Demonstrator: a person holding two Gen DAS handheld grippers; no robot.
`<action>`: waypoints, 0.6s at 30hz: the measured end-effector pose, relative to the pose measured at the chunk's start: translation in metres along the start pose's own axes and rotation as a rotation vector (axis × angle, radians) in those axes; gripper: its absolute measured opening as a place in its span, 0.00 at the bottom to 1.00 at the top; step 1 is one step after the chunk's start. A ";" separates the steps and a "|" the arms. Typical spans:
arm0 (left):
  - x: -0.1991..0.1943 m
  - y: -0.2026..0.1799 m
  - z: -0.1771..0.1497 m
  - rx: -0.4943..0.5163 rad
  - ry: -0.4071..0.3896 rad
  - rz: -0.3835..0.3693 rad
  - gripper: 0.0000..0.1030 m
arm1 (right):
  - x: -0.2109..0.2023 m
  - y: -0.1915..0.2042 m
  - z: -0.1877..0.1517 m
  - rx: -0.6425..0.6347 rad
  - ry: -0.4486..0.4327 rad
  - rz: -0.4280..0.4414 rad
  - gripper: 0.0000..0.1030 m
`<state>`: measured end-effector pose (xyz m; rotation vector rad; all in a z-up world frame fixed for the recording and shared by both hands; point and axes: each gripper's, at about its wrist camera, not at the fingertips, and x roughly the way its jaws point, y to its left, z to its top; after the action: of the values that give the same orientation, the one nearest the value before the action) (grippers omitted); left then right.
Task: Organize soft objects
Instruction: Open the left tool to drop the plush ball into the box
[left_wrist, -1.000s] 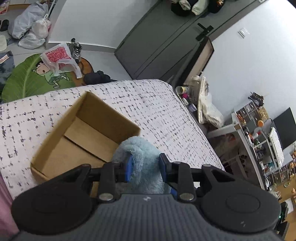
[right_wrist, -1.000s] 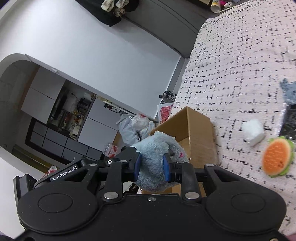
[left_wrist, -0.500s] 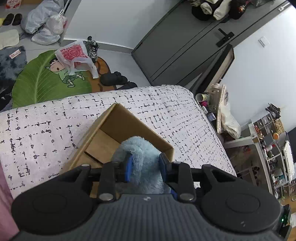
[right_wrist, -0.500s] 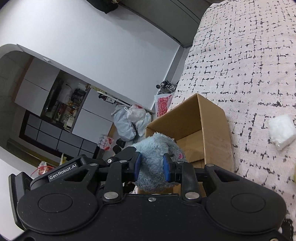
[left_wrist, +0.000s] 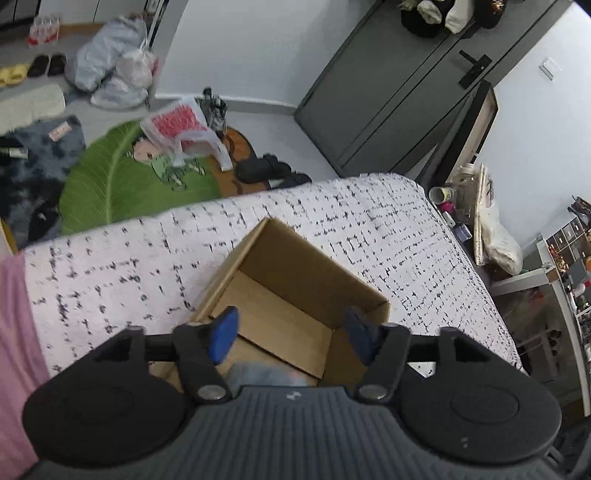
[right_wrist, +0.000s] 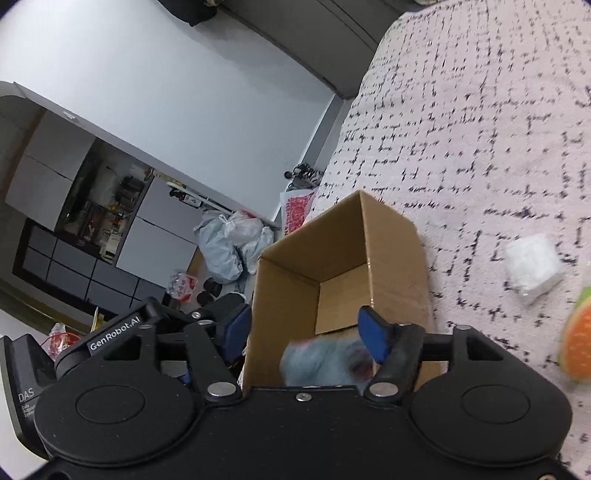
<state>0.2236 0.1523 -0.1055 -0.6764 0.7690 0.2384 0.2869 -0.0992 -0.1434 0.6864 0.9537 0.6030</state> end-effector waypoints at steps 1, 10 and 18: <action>-0.003 -0.003 -0.001 0.010 -0.005 0.001 0.74 | -0.004 0.000 0.000 -0.002 -0.002 -0.005 0.71; -0.030 -0.022 -0.015 0.061 -0.040 0.048 0.86 | -0.052 0.004 0.000 -0.066 -0.039 -0.122 0.89; -0.052 -0.042 -0.034 0.119 -0.040 0.060 0.87 | -0.099 0.003 0.000 -0.129 -0.073 -0.190 0.96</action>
<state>0.1860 0.1007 -0.0660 -0.5352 0.7600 0.2579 0.2414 -0.1689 -0.0891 0.4928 0.8924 0.4647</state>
